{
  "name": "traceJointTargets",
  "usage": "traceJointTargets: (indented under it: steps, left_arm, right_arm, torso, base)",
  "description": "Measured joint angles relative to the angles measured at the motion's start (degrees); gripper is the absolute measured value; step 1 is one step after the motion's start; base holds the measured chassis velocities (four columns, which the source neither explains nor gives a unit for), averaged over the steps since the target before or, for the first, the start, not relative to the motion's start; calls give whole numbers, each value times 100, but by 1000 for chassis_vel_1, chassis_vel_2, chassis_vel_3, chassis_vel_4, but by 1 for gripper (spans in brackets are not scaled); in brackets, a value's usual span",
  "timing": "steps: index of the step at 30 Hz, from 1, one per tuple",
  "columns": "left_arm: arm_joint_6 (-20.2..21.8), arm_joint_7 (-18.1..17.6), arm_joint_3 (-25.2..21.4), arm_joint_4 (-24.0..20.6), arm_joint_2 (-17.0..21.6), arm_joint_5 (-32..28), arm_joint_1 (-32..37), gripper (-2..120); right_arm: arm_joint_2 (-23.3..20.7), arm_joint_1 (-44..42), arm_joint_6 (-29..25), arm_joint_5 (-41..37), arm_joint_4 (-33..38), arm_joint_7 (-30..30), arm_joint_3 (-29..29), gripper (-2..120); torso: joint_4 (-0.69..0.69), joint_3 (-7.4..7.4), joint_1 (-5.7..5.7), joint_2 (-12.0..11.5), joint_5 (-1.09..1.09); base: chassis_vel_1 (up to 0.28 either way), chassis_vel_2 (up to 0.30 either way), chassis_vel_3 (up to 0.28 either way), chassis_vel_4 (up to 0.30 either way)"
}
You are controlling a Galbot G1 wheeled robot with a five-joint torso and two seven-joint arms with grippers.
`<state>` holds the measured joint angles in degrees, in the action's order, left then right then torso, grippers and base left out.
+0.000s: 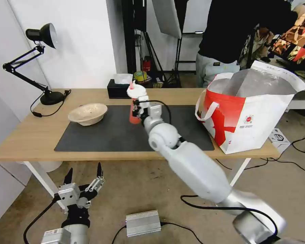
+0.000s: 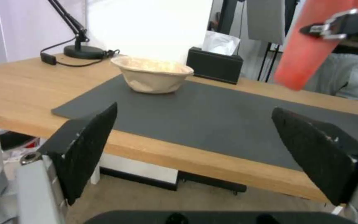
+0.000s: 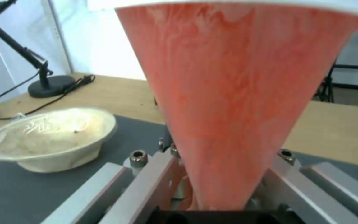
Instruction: Pick up the trash from the table and place it into the takeout bag.
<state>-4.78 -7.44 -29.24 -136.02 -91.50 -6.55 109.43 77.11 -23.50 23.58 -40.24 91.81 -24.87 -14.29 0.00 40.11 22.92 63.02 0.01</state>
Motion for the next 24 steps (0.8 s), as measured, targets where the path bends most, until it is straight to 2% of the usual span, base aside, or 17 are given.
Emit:
traceJointTargets:
  steps: [13,24]
  left_arm:
    - [-23,-4,7,-42,-2,6,8,100]
    - [-29,-7,35,-50,-4,21,6,100]
  right_arm:
    - [-542,101,224,-237,669,-96,216,5]
    - [-1039,261,543,-665,1090,-281,657,5]
  torso:
    - [0,0,0,0,-1]
    - [0,0,0,0,-1]
  base:
    - [0,0,0,0]
    - [0,0,0,0]
